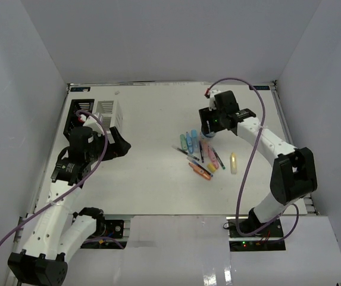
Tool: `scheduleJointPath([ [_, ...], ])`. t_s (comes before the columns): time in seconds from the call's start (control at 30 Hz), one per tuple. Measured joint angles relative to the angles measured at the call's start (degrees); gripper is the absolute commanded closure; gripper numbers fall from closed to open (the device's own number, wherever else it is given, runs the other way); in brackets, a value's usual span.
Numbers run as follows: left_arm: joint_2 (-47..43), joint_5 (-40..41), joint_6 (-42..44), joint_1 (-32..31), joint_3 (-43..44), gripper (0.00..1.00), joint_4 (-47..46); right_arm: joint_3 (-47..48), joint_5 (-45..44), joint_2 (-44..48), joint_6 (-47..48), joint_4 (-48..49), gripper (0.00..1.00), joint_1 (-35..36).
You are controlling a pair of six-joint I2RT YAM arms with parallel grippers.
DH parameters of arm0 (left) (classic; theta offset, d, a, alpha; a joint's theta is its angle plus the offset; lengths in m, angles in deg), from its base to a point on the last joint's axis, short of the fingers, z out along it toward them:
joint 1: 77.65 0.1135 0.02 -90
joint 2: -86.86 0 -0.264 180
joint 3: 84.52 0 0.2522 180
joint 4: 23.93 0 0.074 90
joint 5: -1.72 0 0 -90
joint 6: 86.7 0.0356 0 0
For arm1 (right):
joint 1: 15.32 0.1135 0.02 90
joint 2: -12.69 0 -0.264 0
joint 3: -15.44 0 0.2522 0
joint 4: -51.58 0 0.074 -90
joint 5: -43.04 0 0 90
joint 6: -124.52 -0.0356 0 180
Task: Sort the stationery into containers
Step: Pick up the stationery from the center of the board, then place the stationery at the center of the board.
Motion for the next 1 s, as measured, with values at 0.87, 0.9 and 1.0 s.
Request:
scheduleJointPath([
  [0.87,0.3,3.2,0.0,-0.2,3.0,0.02,4.7,14.6,3.3,-19.3,5.2,-2.3,0.54,31.5],
  [0.9,0.2,3.1,0.0,-0.2,2.9,0.02,4.7,14.4,3.2,-19.3,5.3,-2.2,0.47,31.6],
  [1.0,0.3,2.9,0.0,-0.2,2.9,0.02,4.8,14.1,3.1,-19.2,5.4,-1.3,0.22,31.8],
])
